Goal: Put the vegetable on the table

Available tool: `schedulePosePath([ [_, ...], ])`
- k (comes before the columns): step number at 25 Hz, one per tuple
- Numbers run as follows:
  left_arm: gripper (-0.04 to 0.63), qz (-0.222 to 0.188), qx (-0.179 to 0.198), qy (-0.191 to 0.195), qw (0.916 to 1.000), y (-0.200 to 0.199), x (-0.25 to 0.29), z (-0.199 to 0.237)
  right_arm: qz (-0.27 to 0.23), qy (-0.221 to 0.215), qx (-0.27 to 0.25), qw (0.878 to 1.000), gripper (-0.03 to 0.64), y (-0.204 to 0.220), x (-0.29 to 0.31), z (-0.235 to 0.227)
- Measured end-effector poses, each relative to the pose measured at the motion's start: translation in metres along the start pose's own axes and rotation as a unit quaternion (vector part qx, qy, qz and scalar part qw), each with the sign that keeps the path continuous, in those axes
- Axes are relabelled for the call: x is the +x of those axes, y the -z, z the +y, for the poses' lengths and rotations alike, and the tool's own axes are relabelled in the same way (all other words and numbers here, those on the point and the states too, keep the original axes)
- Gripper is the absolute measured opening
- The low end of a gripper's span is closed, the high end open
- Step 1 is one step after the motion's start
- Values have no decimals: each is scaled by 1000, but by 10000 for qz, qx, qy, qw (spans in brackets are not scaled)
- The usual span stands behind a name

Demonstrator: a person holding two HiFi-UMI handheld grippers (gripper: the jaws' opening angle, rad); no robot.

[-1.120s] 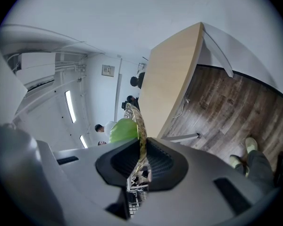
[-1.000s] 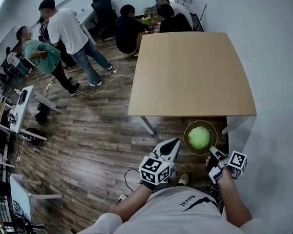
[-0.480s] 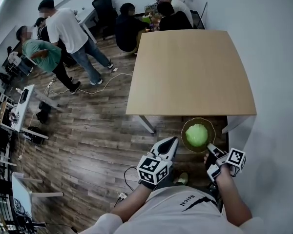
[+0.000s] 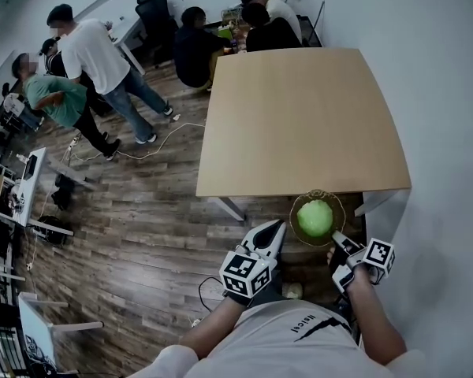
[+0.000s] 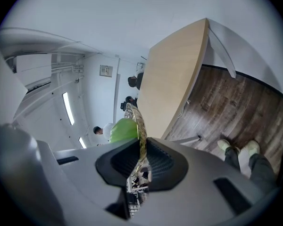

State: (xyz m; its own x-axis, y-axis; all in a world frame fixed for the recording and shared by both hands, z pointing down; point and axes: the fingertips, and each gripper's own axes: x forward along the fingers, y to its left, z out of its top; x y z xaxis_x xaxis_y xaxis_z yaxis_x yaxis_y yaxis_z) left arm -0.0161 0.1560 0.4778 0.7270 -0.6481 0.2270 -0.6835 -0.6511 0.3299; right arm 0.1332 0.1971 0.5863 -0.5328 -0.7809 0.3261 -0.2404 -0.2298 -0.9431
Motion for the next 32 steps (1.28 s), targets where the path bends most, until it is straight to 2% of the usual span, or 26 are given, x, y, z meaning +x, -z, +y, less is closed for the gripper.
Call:
schedulePosePath([
  [5, 14, 21, 14, 140, 9999, -16, 33, 29, -120, 98, 67, 9999, 51, -26, 30, 7],
  [12, 14, 80, 70, 406, 9991, -48, 98, 94, -369, 95, 165, 9991, 51, -74, 103, 21],
  [21, 14, 192, 249, 841, 9960, -73, 143, 148, -883, 33, 439, 9951, 51, -107, 159, 31],
  [27, 14, 220, 147, 906, 9955, -89, 169, 180, -917, 135, 443, 9947, 51, -128, 196, 37],
  [32, 14, 185, 79, 840, 9963, -102, 174, 186, -841, 237, 483, 9950, 52, -135, 205, 47],
])
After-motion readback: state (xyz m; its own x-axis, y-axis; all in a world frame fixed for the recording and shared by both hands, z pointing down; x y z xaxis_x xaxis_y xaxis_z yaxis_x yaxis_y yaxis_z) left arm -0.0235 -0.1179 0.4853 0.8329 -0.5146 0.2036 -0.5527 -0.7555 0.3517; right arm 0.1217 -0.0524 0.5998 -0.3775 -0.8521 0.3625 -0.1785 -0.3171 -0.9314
